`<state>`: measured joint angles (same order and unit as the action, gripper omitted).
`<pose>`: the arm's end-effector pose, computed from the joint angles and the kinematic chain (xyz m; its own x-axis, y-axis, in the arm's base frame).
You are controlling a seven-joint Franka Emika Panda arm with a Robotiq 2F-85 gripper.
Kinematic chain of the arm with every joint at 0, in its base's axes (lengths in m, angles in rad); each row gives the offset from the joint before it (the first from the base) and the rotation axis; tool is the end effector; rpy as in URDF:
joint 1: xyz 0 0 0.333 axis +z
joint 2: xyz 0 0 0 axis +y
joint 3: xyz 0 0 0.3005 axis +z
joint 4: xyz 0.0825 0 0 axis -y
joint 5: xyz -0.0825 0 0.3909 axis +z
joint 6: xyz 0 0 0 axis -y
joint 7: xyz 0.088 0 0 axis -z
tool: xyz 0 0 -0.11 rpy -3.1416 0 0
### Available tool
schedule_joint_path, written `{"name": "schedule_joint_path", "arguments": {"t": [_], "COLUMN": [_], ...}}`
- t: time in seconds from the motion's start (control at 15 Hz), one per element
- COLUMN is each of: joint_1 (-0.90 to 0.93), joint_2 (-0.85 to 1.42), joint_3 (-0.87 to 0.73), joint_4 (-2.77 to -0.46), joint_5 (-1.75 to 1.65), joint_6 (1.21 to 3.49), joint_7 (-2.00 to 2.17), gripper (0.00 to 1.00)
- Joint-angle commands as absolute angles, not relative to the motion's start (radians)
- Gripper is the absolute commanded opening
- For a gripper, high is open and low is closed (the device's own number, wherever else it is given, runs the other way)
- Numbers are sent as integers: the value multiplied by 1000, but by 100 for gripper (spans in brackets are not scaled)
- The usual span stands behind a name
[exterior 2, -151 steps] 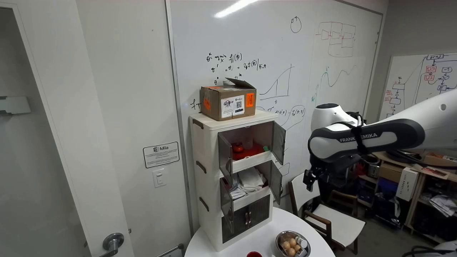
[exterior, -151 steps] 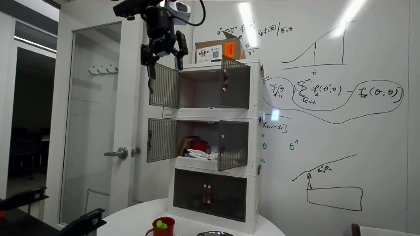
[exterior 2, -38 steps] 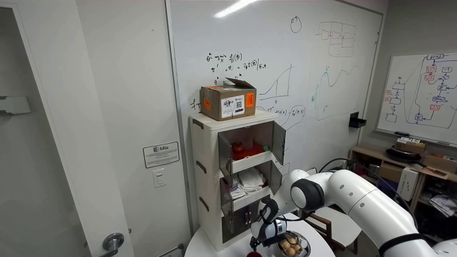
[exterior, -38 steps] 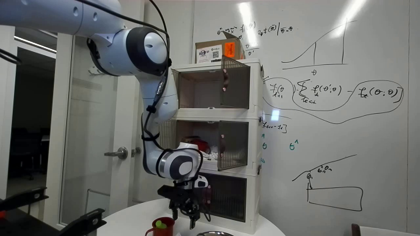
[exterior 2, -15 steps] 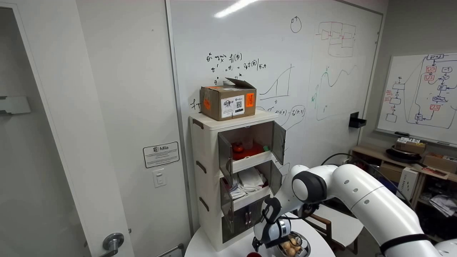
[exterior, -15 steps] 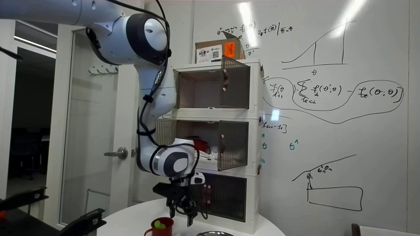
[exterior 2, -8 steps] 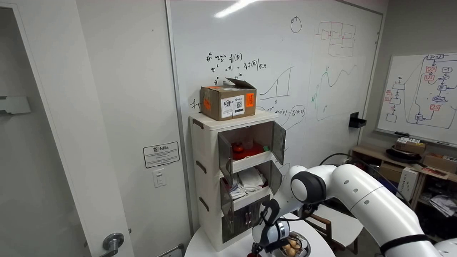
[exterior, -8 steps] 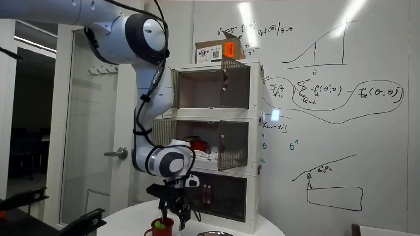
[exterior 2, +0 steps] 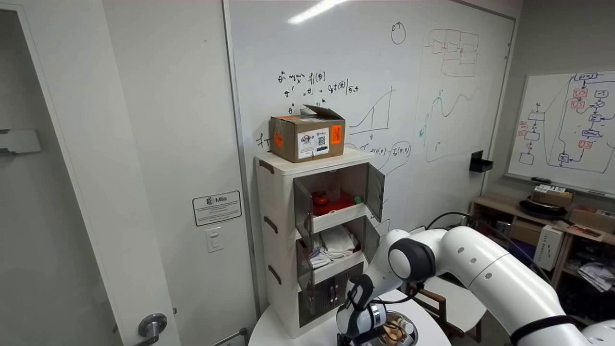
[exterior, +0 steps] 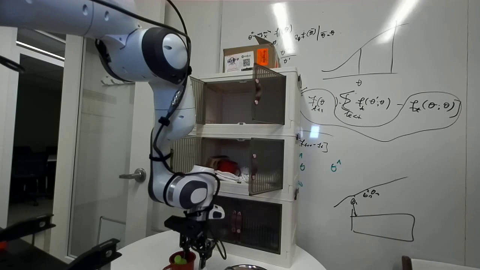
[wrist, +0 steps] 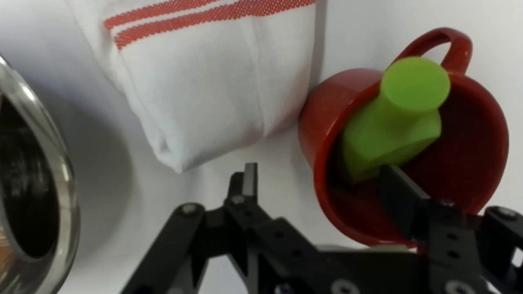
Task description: Put the red mug in the open upper cabinet.
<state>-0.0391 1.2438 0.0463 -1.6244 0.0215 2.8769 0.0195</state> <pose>0.5854 0.0041 -0.1114 0.9979 -0.0648 0.0071 -0.0643 -0.9967 -0.0498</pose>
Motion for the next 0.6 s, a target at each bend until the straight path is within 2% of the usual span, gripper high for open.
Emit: {"name": "schedule_joint_path", "arguments": {"t": [0.0, 0.07, 0.27, 0.4, 0.53], "joint_1": [-36, -36, -35, -25, -23], "joint_2": [1320, 1331, 1356, 1359, 1349], "joint_3": [59, 62, 66, 52, 43], "joint_4": [-1534, -1523, -1493, -1488, -1496], "joint_5": [30, 29, 29, 25, 25], "joint_6": [2881, 2881, 2875, 2848, 2820], "joint_7": [9, 8, 7, 13, 19], "gripper": [44, 40, 13, 1, 0]}}
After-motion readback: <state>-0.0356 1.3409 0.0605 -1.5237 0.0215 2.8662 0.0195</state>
